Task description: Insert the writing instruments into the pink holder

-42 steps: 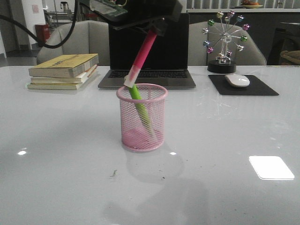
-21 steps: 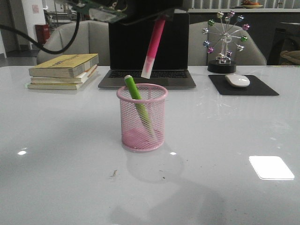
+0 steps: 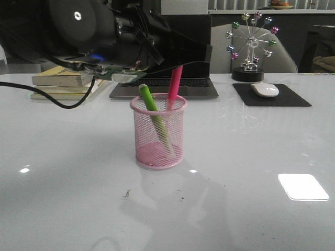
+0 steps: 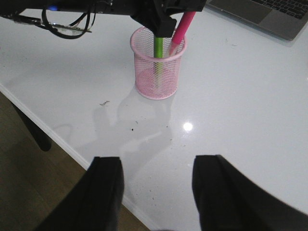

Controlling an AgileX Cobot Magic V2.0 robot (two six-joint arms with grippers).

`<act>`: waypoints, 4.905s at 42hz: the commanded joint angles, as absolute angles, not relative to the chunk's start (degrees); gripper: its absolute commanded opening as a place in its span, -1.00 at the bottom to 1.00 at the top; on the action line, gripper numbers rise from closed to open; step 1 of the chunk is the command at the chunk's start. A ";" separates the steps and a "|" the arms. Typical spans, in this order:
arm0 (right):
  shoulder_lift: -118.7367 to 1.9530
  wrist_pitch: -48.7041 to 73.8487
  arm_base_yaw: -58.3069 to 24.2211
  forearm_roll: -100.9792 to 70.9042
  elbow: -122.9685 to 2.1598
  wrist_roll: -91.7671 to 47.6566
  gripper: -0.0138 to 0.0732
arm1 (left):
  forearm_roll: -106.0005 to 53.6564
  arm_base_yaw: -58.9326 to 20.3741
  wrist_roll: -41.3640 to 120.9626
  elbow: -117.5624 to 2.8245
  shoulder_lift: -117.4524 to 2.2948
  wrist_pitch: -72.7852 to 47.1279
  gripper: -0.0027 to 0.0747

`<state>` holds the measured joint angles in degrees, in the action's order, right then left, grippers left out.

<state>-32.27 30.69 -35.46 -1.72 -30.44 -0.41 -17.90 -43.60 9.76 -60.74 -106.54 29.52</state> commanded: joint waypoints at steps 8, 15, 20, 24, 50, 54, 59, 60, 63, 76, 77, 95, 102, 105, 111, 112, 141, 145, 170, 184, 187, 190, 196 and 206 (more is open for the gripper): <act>-32.28 26.53 -35.26 -1.17 -31.94 -1.06 0.35 | -16.81 -44.07 9.32 -61.57 -102.28 33.41 0.27; -32.28 26.53 -35.26 -1.17 -31.94 -1.06 0.35 | -11.96 -43.94 9.42 -61.69 -94.91 20.22 0.25; -32.28 26.53 -35.26 -1.17 -31.94 -1.06 0.35 | -11.70 -42.62 9.42 -61.69 -87.03 6.89 0.25; -32.28 26.53 -35.26 -1.17 -31.94 -1.06 0.35 | -10.32 -41.08 9.79 -61.69 -80.12 -4.04 0.25; -32.28 26.54 -35.26 -1.17 -31.94 -1.06 0.35 | -7.55 -40.20 9.90 -38.89 -37.64 -29.30 0.25; -32.28 26.67 -35.26 -1.17 -31.94 -1.06 0.35 | -5.71 -40.20 9.90 -36.11 -32.85 -32.65 0.25; -32.28 26.73 -35.26 -0.86 -31.90 -1.06 0.28 | -2.73 -40.20 9.90 -34.46 -29.00 -35.32 0.12; -32.28 26.73 -35.26 -0.71 -31.83 -1.06 0.24 | -2.59 -40.20 9.90 -34.37 -28.58 -35.30 0.07; -32.28 26.73 -35.26 -0.71 -31.58 -1.06 0.01 | -2.58 -40.20 9.90 -34.24 -28.04 -35.44 -0.18; -32.33 26.75 -35.26 -0.71 -31.58 -1.06 -0.55 | -2.83 -40.20 9.90 -34.24 -28.04 -35.58 -0.70; -32.33 26.75 -35.26 -0.71 -31.58 -1.06 -0.55 | -2.83 -40.20 9.90 -34.24 -28.04 -35.58 -0.70; -32.33 26.74 -35.26 -0.71 -31.58 -1.06 -0.55 | -2.62 -31.10 9.90 -29.18 -22.70 -28.24 -0.69; -32.33 26.75 -35.26 -0.71 -31.58 -1.06 -0.55 | -2.62 -15.86 9.90 -17.60 -12.96 -12.69 -0.69; -32.33 26.75 -35.26 -0.71 -31.58 -1.06 -0.55 | -2.62 -10.34 9.90 -12.79 -7.92 -8.99 -0.69; -32.33 26.75 -35.26 -0.71 -31.58 -1.06 -0.55 | -4.60 -4.70 9.90 -6.78 -0.82 -6.41 -0.69; -32.33 26.75 -35.26 -0.71 -31.58 -1.06 -0.55 | -4.85 -4.45 9.90 -6.16 0.09 -6.14 -0.69; -32.33 26.94 -35.26 -0.71 -31.58 -1.06 -0.55 | -1.93 -4.79 2.71 0.55 1.43 1.89 -0.70; -32.33 26.89 -35.26 -0.71 -31.58 -1.06 -0.55 | -1.93 -5.21 2.71 0.55 1.43 1.76 -0.70; -32.33 26.89 -35.26 -0.71 -31.58 -1.06 -0.55 | -1.93 -5.21 2.71 0.55 1.43 1.76 -0.70; -16.37 11.06 -17.35 -0.71 -17.98 -1.06 -0.55 | -1.93 -5.21 2.71 0.55 1.33 1.76 -0.69; -10.90 6.17 -12.31 -0.71 -13.32 -1.06 -0.55 | -1.93 -5.21 2.71 0.55 1.33 1.76 -0.70; -6.00 2.41 -8.37 -0.71 -9.08 -1.06 -0.55 | -1.93 -5.21 2.71 0.55 1.33 1.76 -0.69; 0.87 -2.13 -3.31 -0.77 -2.36 -1.06 -0.55 | -1.93 -5.21 2.71 0.55 1.33 1.76 -0.70; 1.79 -3.59 -1.97 -0.83 1.33 -1.06 -0.55 | -1.93 -5.21 2.71 0.55 1.33 1.66 -0.70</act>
<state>0.54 2.42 -2.24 -1.00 1.61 -0.41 -1.94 -4.84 3.31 0.19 0.27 -3.17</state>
